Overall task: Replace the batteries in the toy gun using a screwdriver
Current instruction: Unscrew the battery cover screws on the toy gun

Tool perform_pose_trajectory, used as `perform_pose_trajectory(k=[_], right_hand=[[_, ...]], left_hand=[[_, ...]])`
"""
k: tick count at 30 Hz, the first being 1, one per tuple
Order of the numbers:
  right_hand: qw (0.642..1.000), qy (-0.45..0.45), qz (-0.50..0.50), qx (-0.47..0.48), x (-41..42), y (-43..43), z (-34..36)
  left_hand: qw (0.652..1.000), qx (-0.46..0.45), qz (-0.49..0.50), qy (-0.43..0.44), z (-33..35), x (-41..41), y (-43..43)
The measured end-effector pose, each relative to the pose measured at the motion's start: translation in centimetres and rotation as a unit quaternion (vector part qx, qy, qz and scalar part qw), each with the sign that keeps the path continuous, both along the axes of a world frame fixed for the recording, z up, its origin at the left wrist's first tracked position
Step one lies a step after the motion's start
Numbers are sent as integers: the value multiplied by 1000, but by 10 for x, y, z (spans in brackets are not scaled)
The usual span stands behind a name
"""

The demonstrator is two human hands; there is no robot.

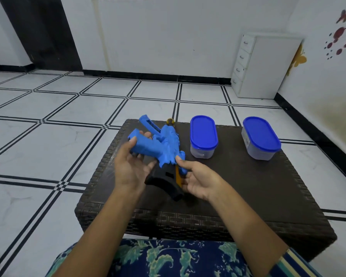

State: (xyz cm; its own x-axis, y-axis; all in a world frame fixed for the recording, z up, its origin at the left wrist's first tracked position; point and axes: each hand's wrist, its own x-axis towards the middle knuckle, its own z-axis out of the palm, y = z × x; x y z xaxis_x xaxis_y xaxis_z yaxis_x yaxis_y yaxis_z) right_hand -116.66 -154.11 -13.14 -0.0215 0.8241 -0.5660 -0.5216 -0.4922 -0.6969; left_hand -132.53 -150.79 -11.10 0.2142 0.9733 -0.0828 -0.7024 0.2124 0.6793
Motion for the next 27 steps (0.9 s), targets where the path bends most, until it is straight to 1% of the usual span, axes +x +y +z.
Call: perform_pose_trajectory(k=[5, 11, 14, 16, 17, 18, 19, 20, 21, 22, 23, 25, 26, 27], right_hand=[[998, -52, -35, -16, 8, 8, -3], [992, -118, -43, -14, 12, 12, -5], [988, -153, -36, 0, 10, 13, -4], [986, -161, -35, 6, 9, 13, -4], [986, -165, -34, 9, 9, 14, -5], [985, -167, -32, 12, 9, 14, -5], [985, -171, -30, 13, 10, 14, -6], [984, -176, -27, 14, 10, 14, -6], [983, -184, -24, 13, 10, 15, -7], [982, -189, -23, 12, 9, 15, -7], [981, -191, -25, 11, 8, 16, -8], [981, -191, -33, 16, 7, 18, -10], [981, -189, -38, 20, 6, 19, -9], [981, -186, -44, 22, 6, 19, -9]], left_hand=[[991, -132, 14, 13, -12, -7, 10], [962, -249, 0, 113, -30, -16, 20], [953, -249, 13, 169, -32, -14, 21], [938, -228, 21, 261, -34, -14, 24], [920, -212, 26, 328, -33, -16, 25], [895, -185, 39, 404, -35, -19, 26], [855, -137, 55, 497, -36, -23, 26], [800, -67, 68, 593, -38, -27, 26], [745, 13, 74, 662, -38, -31, 24], [710, 94, 76, 694, -40, -34, 23], [694, 161, 66, 698, -39, -35, 20], [671, 277, 37, 687, -40, -37, 20], [661, 317, 22, 680, -42, -38, 20], [660, 343, 16, 668, -43, -39, 21]])
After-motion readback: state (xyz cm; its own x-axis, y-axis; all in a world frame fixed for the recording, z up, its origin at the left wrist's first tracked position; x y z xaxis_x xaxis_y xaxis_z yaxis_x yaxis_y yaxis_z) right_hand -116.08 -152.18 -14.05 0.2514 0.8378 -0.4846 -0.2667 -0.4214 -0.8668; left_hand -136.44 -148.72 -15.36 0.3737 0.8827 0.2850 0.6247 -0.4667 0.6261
